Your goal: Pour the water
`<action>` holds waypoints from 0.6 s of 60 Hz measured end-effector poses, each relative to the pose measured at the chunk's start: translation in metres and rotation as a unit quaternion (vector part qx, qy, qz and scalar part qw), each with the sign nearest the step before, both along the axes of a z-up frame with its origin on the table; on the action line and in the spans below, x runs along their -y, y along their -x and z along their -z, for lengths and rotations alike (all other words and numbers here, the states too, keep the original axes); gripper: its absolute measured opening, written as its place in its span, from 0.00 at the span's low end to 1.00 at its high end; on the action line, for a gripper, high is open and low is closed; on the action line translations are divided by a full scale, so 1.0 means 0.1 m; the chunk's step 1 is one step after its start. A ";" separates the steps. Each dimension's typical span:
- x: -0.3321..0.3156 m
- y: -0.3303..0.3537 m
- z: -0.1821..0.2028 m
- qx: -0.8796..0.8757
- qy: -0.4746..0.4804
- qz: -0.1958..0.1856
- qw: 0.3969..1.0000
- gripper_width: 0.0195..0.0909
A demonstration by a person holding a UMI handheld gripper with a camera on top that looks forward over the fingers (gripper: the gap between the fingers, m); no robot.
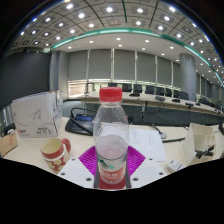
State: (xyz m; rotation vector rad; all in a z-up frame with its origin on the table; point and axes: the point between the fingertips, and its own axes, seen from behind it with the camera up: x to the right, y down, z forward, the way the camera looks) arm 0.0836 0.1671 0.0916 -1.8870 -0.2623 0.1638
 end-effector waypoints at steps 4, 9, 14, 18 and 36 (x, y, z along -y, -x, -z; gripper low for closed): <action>0.09 -0.05 0.12 -0.005 0.006 0.001 1.000 0.23; 0.11 -0.07 0.09 -0.015 -0.003 0.004 1.000 0.32; 0.12 -0.06 0.13 -0.016 0.011 0.004 1.000 0.48; 0.19 -0.08 0.19 -0.014 0.039 0.007 0.999 0.88; 1.27 -0.28 -0.55 -0.004 0.061 0.054 0.997 0.93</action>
